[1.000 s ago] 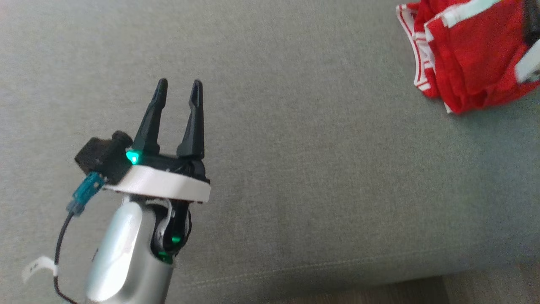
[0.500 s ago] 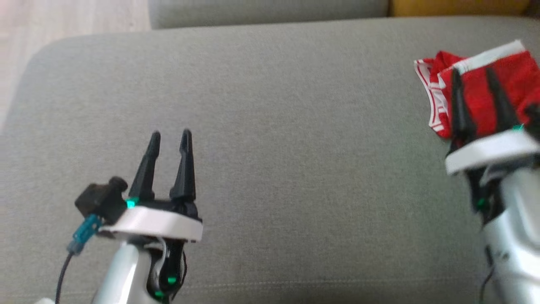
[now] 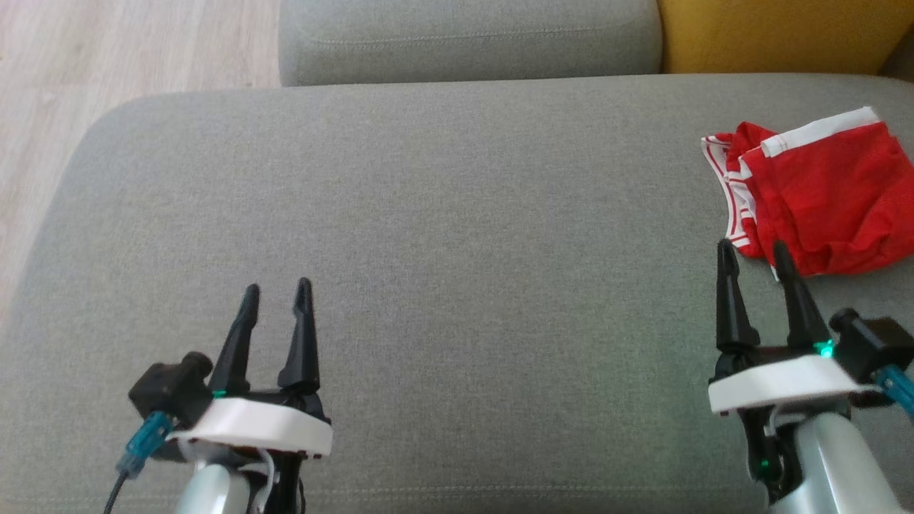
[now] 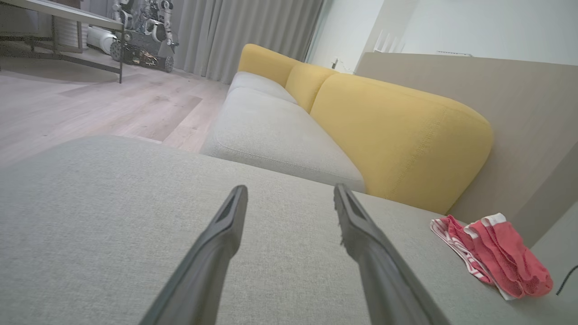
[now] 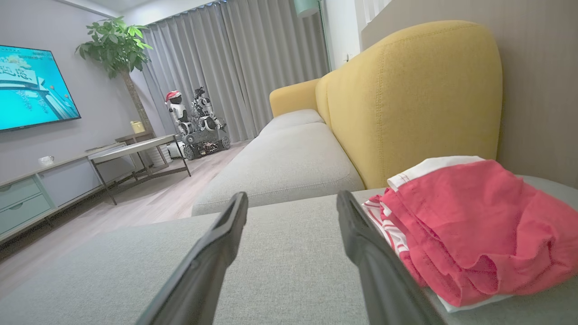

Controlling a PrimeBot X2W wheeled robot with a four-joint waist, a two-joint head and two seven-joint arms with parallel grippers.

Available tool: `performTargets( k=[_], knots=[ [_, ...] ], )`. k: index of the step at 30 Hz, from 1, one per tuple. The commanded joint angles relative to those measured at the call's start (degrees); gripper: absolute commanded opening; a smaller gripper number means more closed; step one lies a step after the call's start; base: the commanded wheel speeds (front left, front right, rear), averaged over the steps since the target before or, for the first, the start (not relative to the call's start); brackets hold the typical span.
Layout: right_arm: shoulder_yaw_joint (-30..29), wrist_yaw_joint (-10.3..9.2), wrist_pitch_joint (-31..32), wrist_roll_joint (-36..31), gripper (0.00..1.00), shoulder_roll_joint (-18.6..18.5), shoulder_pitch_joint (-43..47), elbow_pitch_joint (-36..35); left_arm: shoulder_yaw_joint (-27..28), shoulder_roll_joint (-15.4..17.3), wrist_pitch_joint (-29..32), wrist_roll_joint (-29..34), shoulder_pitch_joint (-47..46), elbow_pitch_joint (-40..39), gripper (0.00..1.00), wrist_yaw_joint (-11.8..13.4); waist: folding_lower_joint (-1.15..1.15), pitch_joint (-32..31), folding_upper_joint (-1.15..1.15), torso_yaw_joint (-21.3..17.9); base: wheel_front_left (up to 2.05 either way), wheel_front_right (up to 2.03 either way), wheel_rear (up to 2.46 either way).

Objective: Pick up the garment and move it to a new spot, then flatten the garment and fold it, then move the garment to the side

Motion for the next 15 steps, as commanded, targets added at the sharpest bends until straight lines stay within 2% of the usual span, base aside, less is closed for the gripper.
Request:
performTargets(
  k=[1, 11, 15],
  knots=[
    [0.84, 0.37, -0.58, -0.36, 1.0, 0.33, -1.08, -2.24, 2.29, 0.27, -0.29, 0.37, -1.55, -2.09, 1.0, 0.38, 0.0, -0.22, 0.0, -0.04, 0.0, 0.0, 0.0],
    [0.51, 0.37, -1.19, -3.45, 1.0, 1.76, 1.43, -4.07, 2.96, 0.27, -0.29, 1.18, -0.42, -2.5, 1.0, 1.65, 0.0, -0.98, 0.0, -0.37, 0.0, 0.0, 0.0],
    [0.6, 0.37, -1.27, -3.65, 1.0, 2.01, 1.59, -4.15, 2.76, 0.27, -0.29, 1.74, -0.49, -2.91, 1.0, 1.27, 0.0, -1.02, 0.0, -0.49, 0.0, 0.0, 0.0]
  ],
)
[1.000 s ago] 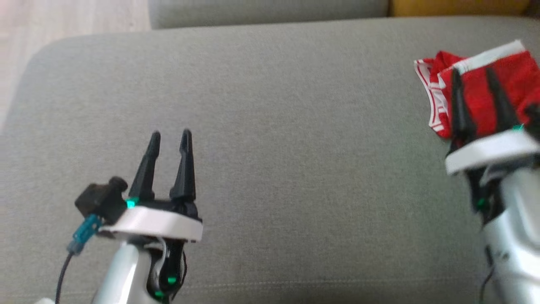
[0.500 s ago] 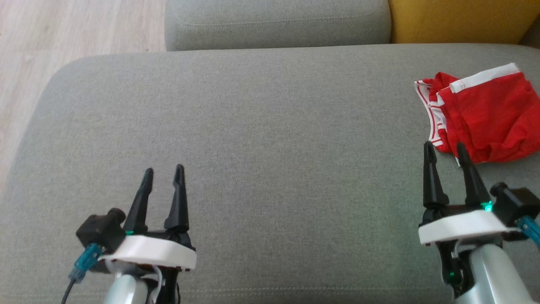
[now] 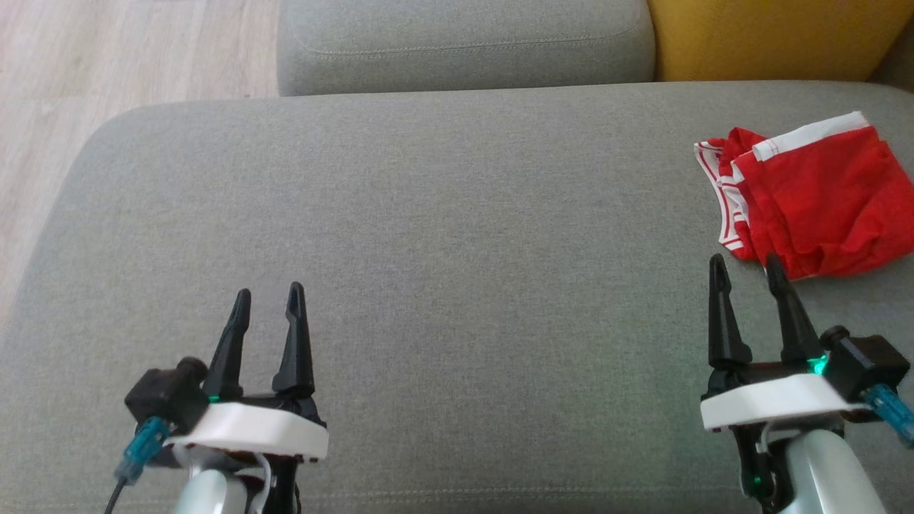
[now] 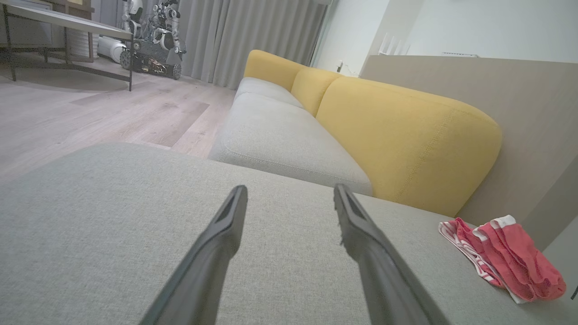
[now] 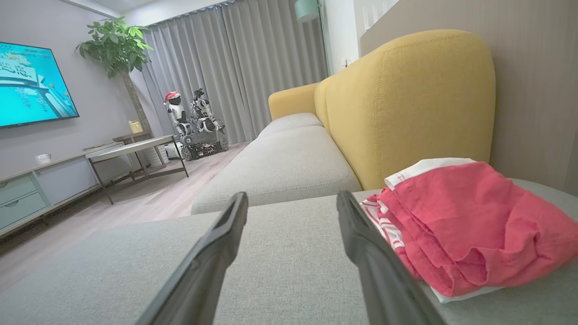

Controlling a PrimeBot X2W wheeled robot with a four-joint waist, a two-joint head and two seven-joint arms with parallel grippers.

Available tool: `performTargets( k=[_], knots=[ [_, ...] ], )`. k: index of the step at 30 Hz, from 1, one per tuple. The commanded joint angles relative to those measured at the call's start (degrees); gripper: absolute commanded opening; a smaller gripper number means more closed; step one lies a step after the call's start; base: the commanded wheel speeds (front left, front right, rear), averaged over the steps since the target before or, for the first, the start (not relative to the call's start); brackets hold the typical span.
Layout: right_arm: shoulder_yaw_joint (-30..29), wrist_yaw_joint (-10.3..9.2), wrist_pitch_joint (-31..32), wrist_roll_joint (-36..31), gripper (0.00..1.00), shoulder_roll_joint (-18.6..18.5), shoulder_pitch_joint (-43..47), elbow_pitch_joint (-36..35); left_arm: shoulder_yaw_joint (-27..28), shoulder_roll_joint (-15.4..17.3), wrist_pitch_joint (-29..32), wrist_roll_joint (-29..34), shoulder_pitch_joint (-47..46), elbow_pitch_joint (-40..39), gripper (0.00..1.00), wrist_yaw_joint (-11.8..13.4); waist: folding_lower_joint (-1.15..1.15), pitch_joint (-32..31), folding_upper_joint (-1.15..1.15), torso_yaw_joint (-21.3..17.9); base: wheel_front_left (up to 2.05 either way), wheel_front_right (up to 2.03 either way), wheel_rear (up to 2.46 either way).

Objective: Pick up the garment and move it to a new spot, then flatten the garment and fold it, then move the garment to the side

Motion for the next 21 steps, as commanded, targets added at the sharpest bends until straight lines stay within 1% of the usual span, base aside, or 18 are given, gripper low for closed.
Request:
performTargets(
  k=[1, 8, 21],
  knots=[
    [1.28, 0.37, -0.71, -0.63, 1.0, 0.2, -1.11, -2.04, 1.86, 0.23, -0.29, 0.81, -1.42, -2.5, 1.0, -0.48, 0.0, 0.0, 0.0, -0.04, 0.0, 0.0, 0.0],
    [1.1, 0.37, -0.77, -0.49, 1.0, 0.42, -1.27, -1.98, 2.86, 0.23, -0.29, -1.03, -0.92, -4.43, 1.0, -1.8, 0.0, 0.14, 0.0, 0.02, 0.0, 0.0, 0.0],
    [1.23, 0.37, -0.87, -0.3, 1.0, 0.56, -1.54, -1.88, 3.62, 0.23, -0.29, -4.24, -0.74, -3.53, 1.0, -3.84, 0.0, 0.43, 0.0, -0.06, 0.0, 0.0, 0.0]
  ],
)
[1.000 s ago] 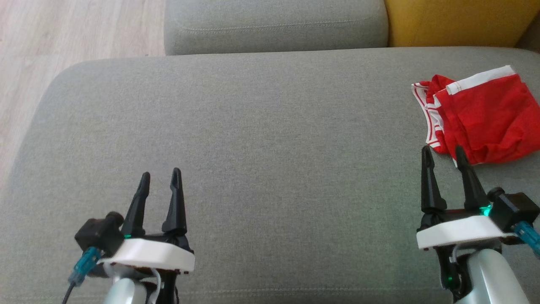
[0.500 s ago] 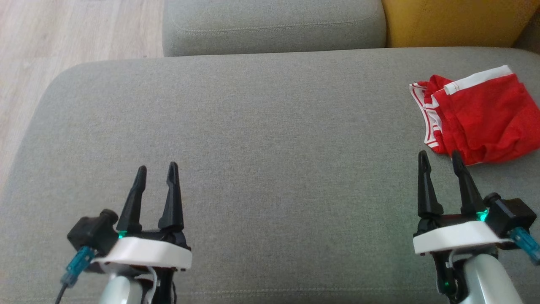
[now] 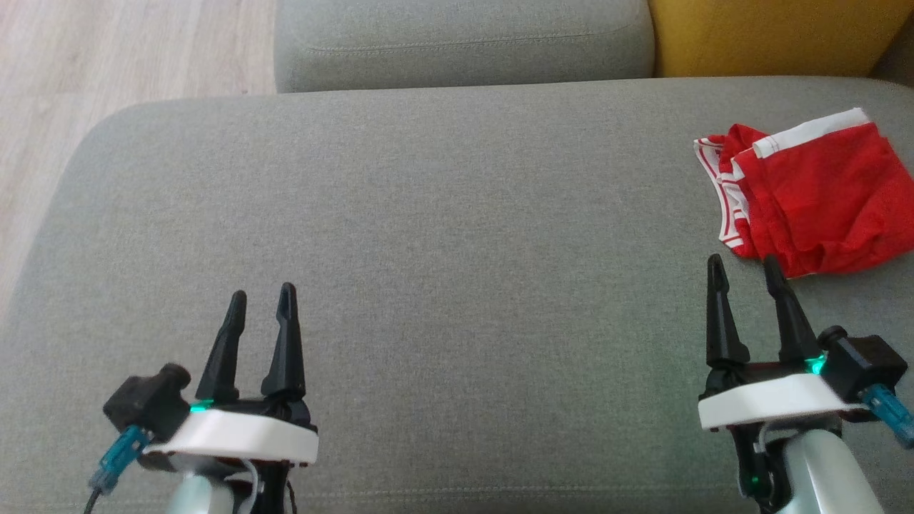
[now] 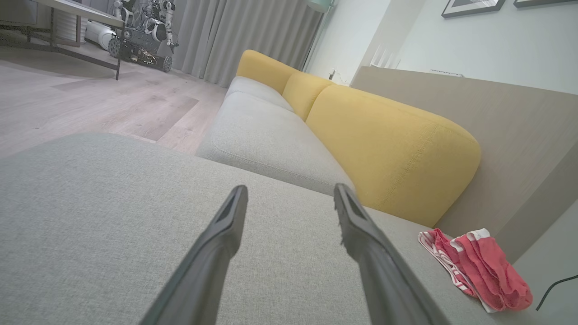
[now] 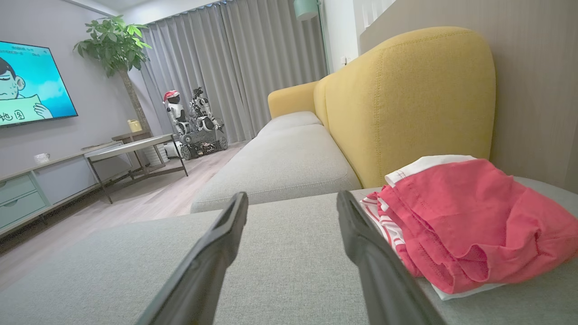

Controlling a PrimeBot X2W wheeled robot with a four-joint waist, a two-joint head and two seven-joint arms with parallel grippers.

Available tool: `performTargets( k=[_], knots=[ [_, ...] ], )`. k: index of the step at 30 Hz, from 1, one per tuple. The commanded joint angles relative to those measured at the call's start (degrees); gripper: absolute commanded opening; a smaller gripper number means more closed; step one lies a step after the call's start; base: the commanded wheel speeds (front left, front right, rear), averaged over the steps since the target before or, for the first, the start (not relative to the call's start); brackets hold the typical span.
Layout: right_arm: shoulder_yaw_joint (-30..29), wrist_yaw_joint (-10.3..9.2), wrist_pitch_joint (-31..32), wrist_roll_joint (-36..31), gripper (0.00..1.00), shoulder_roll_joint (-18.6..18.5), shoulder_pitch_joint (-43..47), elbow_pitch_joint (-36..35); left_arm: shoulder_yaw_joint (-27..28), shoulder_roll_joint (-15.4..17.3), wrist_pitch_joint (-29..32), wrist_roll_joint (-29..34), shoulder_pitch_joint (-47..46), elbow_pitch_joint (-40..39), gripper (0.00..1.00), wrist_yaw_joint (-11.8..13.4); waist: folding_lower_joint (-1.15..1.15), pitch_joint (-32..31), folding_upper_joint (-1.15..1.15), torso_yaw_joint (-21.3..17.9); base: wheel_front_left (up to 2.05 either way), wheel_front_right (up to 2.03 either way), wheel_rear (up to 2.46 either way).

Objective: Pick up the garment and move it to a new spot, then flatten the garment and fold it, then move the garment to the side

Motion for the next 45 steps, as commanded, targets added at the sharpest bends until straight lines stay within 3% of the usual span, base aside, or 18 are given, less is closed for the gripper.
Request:
performTargets(
  k=[1, 15, 16, 21, 45],
  knots=[
    [1.33, 0.37, -0.79, 0.09, 1.0, 0.1, -1.78, -1.87, 2.37, 0.23, -0.29, -0.27, -1.9, -1.8, 1.0, -0.33, 0.0, 0.07, 0.0, 0.0, 0.0, 0.0, 0.0],
    [1.83, 0.37, -0.91, 0.66, 1.0, 0.12, -2.05, -1.41, 2.75, 0.23, -0.29, -2.03, -2.01, -1.62, 1.0, -1.07, 0.0, 0.21, 0.0, 0.09, 0.0, 0.0, 0.0],
    [0.3, 0.0, -0.38, 0.46, 0.0, 0.02, -0.04, 0.19, 0.66, 0.0, 0.0, -2.09, -0.01, 0.27, 0.0, -0.98, 0.0, 0.21, 0.0, 0.09, 0.0, 0.0, 0.0],
    [0.44, -0.01, -0.23, 0.95, 0.0, 0.06, 1.55, 3.8, 0.34, -0.08, 0.14, -2.51, 1.43, 4.04, 0.0, -0.91, 0.0, 0.2, 0.0, 0.08, 0.0, 0.0, 0.0],
    [-0.61, 0.06, 3.12, 15.81, 0.0, -0.36, 0.86, 3.45, 2.55, 0.57, 3.42, -15.0, -0.19, 5.35, 0.0, -1.73, 0.0, 0.07, 0.0, -0.19, 0.0, 0.0, 0.0]
  ],
)
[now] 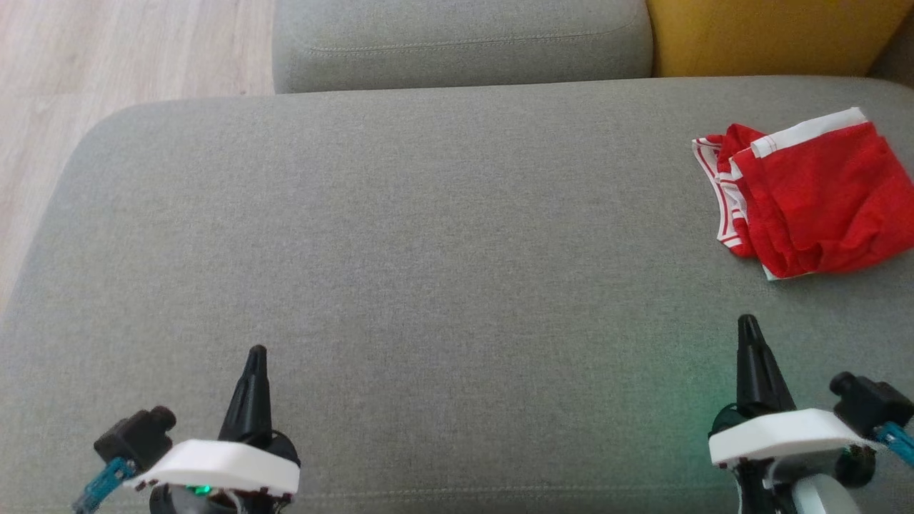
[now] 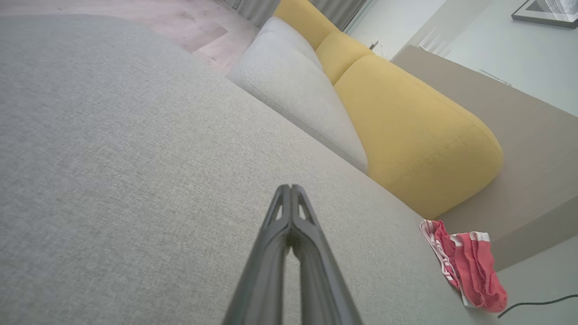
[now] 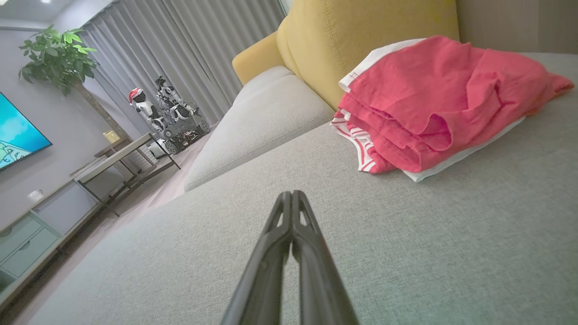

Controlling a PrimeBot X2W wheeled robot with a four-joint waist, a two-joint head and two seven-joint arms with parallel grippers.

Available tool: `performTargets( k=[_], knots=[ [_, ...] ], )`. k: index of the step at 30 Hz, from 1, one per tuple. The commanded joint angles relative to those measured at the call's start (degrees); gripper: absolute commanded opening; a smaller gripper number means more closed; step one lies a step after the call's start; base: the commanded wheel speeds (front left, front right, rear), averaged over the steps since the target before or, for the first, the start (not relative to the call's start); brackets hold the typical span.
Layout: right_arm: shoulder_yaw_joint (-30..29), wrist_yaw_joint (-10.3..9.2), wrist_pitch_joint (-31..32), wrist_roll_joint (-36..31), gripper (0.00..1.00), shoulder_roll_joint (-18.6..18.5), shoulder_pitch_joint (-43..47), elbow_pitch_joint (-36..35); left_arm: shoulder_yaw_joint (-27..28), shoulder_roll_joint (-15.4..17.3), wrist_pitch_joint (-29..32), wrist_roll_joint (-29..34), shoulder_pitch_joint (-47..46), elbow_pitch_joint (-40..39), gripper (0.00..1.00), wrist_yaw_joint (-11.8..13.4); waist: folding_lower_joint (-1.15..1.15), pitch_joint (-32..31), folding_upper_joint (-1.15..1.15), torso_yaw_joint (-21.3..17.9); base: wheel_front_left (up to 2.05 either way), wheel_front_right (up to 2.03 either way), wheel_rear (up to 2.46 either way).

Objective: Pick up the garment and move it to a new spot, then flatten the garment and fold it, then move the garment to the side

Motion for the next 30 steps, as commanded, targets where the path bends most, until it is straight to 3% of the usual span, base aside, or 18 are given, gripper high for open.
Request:
performTargets(
  k=[1, 30],
  knots=[
    [-0.2, 0.08, 0.4, 1.77, 0.0, -0.51, -2.94, -2.09, 1.1, 0.58, 0.45, -1.39, -3.18, -1.52, 0.0, -0.52, 0.0, -0.01, 0.0, -0.02, 0.0, 0.0, 0.0],
    [-1.89, 0.17, 4.9, 20.15, 0.0, -0.75, -3.8, -2.54, 4.36, 1.02, 4.94, -16.69, -5.13, -0.21, 0.0, -1.56, 0.0, -0.16, 0.0, -0.35, 0.0, 0.0, 0.0]
  ],
)
